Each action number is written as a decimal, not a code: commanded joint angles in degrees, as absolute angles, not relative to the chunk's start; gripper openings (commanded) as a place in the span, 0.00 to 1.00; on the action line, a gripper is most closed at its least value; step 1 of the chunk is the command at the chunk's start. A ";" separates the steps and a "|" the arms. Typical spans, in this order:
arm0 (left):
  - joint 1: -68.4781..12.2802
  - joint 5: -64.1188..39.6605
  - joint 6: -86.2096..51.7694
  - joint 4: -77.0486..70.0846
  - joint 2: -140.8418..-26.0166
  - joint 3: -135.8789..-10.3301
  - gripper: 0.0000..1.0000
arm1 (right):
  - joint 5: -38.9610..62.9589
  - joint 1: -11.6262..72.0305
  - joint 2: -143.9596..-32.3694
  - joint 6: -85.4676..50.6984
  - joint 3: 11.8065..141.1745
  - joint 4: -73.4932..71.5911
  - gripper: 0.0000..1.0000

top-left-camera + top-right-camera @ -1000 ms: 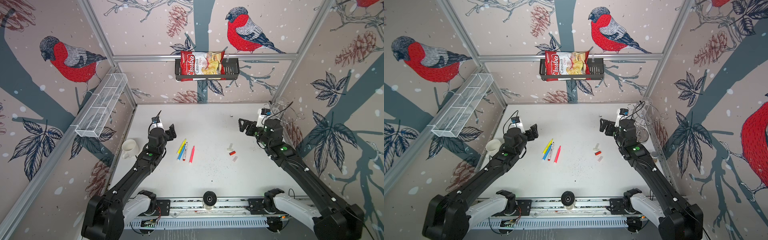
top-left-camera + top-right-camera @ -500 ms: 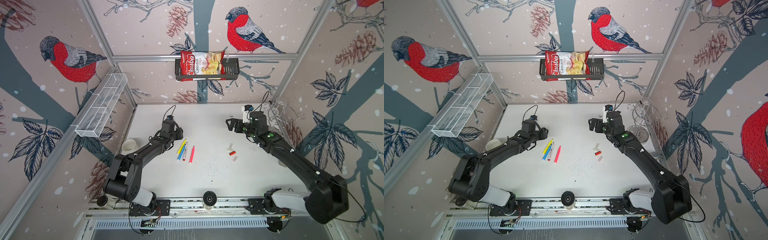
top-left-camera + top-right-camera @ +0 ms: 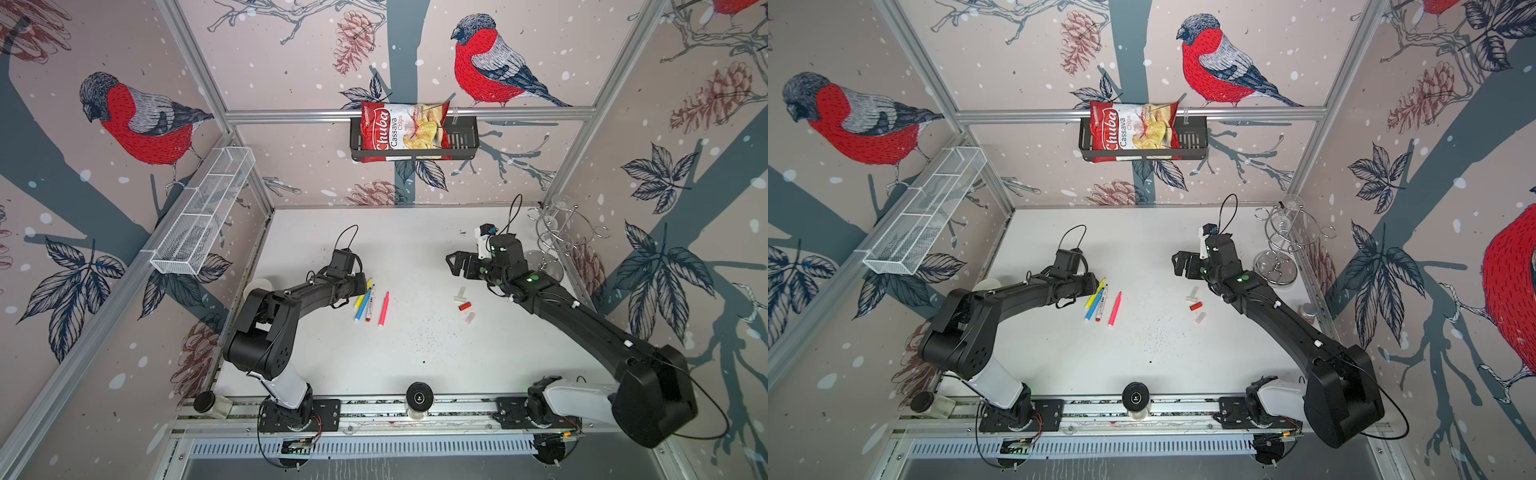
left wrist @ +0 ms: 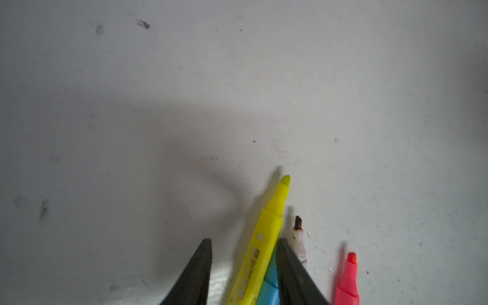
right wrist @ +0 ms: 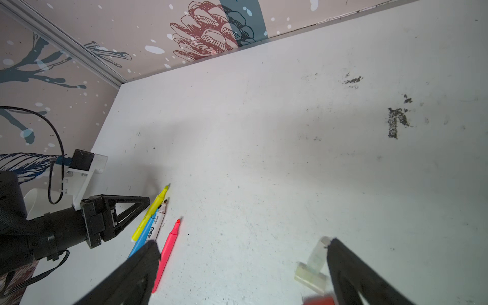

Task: Insert pens into pen caps
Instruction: Pick up a pen from the center of the table.

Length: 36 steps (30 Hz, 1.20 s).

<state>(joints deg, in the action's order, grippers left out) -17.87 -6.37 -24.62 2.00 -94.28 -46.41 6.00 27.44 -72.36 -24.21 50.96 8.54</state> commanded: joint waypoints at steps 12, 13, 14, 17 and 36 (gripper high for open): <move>-18.38 -6.43 -25.18 1.96 -91.89 -42.47 0.41 | 4.58 29.16 -70.43 -26.59 47.55 5.32 1.00; -18.56 -6.08 -25.05 2.26 -91.91 -42.65 0.41 | 4.36 29.26 -70.49 -26.68 47.52 5.36 1.00; -18.63 -5.44 -24.94 2.68 -91.93 -42.71 0.41 | 4.16 29.34 -70.40 -26.71 47.46 5.53 1.00; -18.98 -4.54 -24.63 3.57 -91.76 -42.99 0.40 | 3.39 29.62 -70.12 -26.91 46.70 5.55 1.00; -21.95 1.19 -23.47 7.19 -94.92 -46.14 0.36 | 2.82 29.67 -70.31 -27.33 44.91 4.39 1.00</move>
<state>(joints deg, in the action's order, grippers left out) -21.82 -0.19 -23.97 5.34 -94.19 -45.69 3.31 29.56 -70.15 -27.11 44.95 6.09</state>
